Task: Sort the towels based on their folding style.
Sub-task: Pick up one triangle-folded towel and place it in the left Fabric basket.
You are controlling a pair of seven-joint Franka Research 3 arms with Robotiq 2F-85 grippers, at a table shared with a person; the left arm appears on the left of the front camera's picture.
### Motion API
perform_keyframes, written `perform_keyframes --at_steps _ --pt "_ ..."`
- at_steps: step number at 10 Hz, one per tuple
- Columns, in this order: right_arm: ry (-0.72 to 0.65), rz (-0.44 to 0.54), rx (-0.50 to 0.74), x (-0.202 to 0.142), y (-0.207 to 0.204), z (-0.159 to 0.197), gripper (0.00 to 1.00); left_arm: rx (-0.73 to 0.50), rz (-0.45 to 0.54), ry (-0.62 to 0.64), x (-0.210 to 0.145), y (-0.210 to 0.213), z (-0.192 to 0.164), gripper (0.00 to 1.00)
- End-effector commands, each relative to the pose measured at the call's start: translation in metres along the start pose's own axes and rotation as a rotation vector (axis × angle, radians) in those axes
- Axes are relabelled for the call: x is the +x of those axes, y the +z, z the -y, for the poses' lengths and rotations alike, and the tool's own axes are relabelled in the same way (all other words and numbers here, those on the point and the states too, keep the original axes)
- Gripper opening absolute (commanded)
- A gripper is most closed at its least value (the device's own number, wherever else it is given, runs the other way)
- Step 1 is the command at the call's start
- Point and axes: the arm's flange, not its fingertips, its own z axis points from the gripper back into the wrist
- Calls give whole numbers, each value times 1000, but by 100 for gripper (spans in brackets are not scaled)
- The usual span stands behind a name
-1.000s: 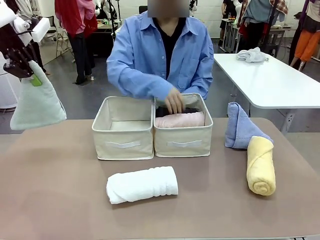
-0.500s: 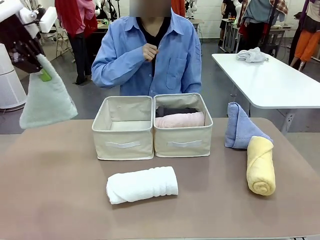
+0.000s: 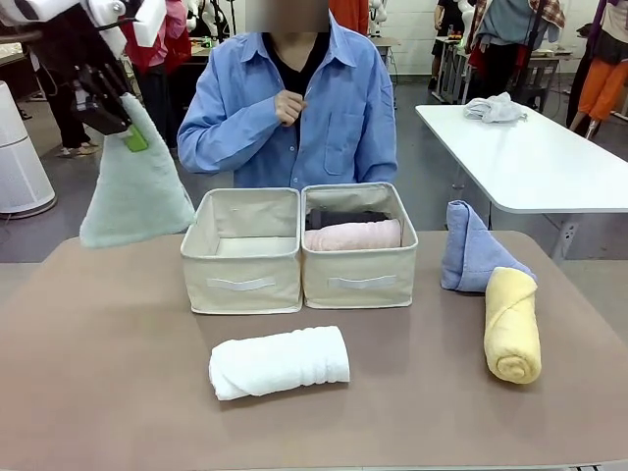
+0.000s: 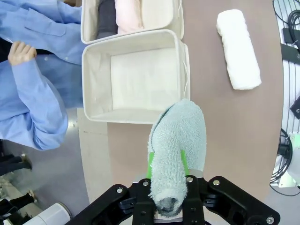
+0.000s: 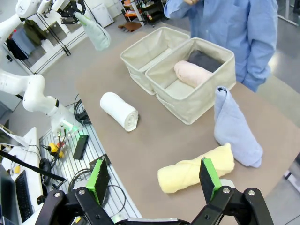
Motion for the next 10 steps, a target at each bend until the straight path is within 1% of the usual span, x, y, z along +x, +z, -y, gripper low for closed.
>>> perform_keyframes --at_steps 1,3,4,5,6,7,8,9,10 --pt "9 12 10 0 -1 0 100 3 -5 -12 -6 5 3 19" --pt "9 12 10 0 -1 0 100 -4 -1 1 0 -3 -1 19" --pt "9 12 10 0 -1 0 100 -25 6 5 13 -16 -6 19" --pt "9 12 10 0 -1 0 100 -57 -19 2 26 -32 -10 19" --pt "9 12 10 0 -1 0 100 -90 -198 -31 24 -34 -8 19" --pt "9 12 10 0 -1 0 100 -60 -357 -38 -20 -6 10 19" --pt "9 12 10 0 -1 0 100 -47 -360 17 -69 18 33 19" --pt "9 12 10 0 -1 0 100 -40 -349 104 -110 32 56 19" --pt "9 12 10 0 -1 0 100 -16 -341 178 -139 43 76 19"
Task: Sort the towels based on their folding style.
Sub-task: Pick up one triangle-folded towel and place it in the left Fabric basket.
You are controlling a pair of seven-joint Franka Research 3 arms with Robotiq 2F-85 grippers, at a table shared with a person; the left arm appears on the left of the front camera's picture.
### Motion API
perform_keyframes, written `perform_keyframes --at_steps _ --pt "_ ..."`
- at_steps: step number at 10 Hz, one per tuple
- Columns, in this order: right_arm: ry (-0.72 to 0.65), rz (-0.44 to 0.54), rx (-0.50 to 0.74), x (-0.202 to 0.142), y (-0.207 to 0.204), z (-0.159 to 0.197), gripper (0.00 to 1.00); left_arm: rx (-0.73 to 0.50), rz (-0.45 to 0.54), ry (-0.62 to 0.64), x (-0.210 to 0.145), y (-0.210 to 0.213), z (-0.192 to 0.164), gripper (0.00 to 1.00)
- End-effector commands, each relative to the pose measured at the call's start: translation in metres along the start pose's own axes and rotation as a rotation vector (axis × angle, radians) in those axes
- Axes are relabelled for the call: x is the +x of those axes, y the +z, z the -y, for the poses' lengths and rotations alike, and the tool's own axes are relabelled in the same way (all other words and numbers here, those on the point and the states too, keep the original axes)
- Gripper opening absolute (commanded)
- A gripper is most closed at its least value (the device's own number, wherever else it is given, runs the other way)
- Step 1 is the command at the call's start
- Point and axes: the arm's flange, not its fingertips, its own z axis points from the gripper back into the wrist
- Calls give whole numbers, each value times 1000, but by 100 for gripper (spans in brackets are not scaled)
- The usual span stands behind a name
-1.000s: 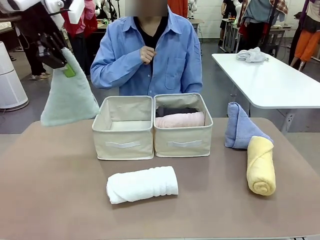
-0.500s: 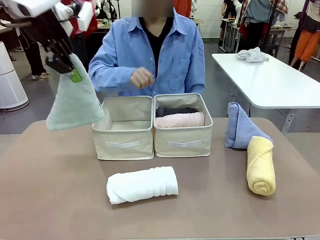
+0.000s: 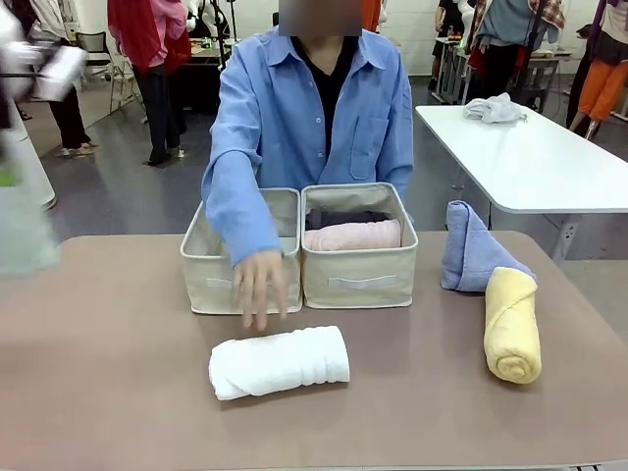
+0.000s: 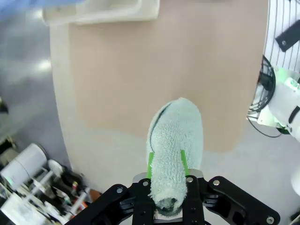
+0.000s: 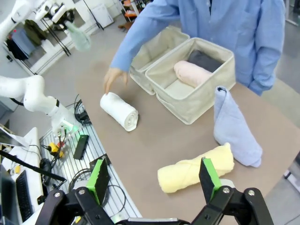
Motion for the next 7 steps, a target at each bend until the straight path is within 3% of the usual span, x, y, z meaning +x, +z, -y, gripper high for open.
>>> perform_keyframes --at_steps 1,7 --pt "11 12 10 0 -1 0 100 34 55 125 -50 -1 35 19" --pt "11 12 10 0 -1 0 100 21 79 149 -69 -12 28 19"
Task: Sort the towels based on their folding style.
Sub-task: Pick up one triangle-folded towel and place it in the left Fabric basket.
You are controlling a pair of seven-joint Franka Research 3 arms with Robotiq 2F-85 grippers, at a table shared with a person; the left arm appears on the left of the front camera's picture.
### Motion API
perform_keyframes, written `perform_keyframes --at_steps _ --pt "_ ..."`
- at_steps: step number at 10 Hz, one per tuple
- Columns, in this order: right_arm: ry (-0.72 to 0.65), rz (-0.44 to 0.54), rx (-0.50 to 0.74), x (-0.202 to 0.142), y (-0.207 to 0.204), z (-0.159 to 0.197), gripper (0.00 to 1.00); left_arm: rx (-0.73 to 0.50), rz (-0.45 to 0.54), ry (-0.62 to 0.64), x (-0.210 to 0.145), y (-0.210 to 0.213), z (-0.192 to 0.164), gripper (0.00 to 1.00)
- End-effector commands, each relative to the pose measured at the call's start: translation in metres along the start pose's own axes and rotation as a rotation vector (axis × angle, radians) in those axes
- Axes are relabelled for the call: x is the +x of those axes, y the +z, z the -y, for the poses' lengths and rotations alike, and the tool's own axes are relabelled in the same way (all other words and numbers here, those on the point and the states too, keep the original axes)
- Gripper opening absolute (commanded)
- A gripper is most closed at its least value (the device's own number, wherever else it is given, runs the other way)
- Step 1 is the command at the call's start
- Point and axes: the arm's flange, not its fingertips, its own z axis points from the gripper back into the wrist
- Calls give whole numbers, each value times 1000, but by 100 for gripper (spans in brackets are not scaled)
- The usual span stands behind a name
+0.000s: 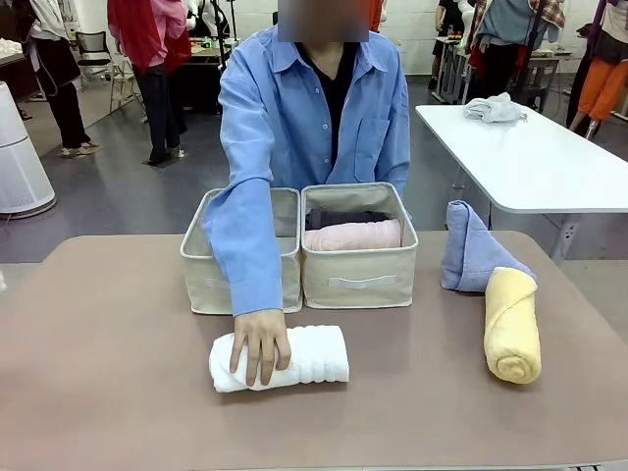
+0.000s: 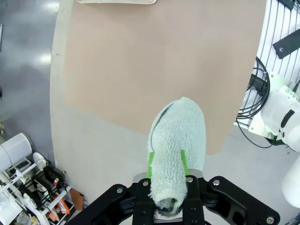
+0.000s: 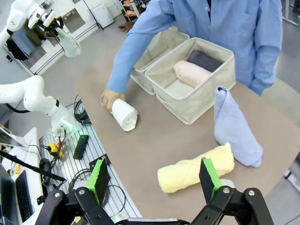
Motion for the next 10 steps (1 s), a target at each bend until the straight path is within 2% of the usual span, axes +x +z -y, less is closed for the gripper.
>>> perform_keyframes --at_steps 1,5,8,10 --pt "11 12 10 0 -1 0 100 15 6 12 4 -3 -7 19" --pt "11 12 10 0 -1 0 100 19 26 -49 30 1 -15 19" --pt "11 12 10 0 -1 0 100 38 34 -157 89 16 -30 19" --pt "11 12 10 0 -1 0 100 35 33 -209 143 25 -48 19"
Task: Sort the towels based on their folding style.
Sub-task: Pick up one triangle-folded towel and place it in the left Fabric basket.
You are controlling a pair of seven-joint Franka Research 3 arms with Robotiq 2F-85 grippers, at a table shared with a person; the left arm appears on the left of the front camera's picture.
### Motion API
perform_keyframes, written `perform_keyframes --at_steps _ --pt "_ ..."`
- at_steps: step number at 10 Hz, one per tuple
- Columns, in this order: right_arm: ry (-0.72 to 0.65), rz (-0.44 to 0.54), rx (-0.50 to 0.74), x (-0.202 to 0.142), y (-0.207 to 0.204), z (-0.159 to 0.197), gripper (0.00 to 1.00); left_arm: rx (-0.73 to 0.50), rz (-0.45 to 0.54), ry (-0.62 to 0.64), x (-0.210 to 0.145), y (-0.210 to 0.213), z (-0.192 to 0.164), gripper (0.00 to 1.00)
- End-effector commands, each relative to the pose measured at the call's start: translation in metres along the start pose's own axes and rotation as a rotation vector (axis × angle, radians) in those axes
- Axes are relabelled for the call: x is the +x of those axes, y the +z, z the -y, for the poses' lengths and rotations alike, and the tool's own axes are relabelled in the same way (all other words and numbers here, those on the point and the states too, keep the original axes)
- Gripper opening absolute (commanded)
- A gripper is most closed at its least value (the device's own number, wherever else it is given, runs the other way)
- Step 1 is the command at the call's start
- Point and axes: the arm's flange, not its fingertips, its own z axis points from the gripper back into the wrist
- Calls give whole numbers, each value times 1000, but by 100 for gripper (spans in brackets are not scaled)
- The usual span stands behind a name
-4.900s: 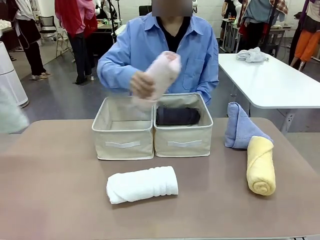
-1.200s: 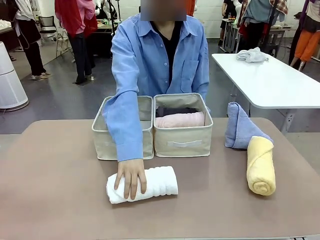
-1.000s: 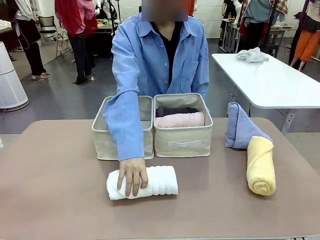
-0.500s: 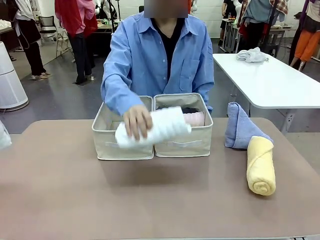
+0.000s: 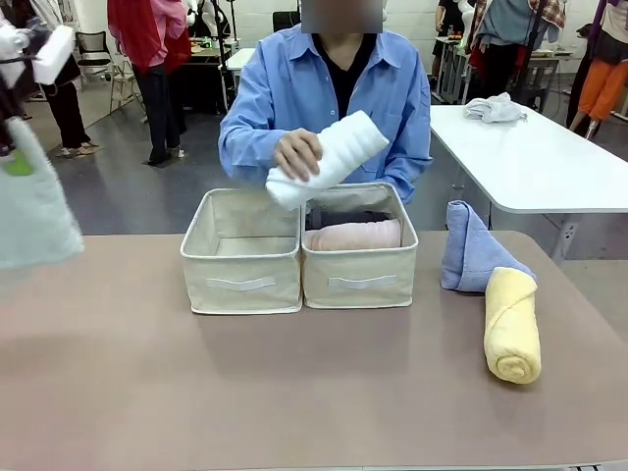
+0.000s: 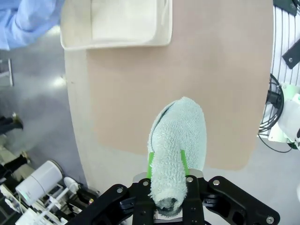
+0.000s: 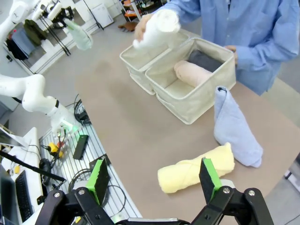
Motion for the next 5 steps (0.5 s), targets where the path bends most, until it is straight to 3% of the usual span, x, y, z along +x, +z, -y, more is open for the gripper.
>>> perform_keyframes --at_steps 1,5 --pt "10 13 10 0 -1 0 100 -21 34 -33 40 9 -36 19" --pt "10 13 10 0 -1 0 100 -58 54 -39 127 -8 -74 19"
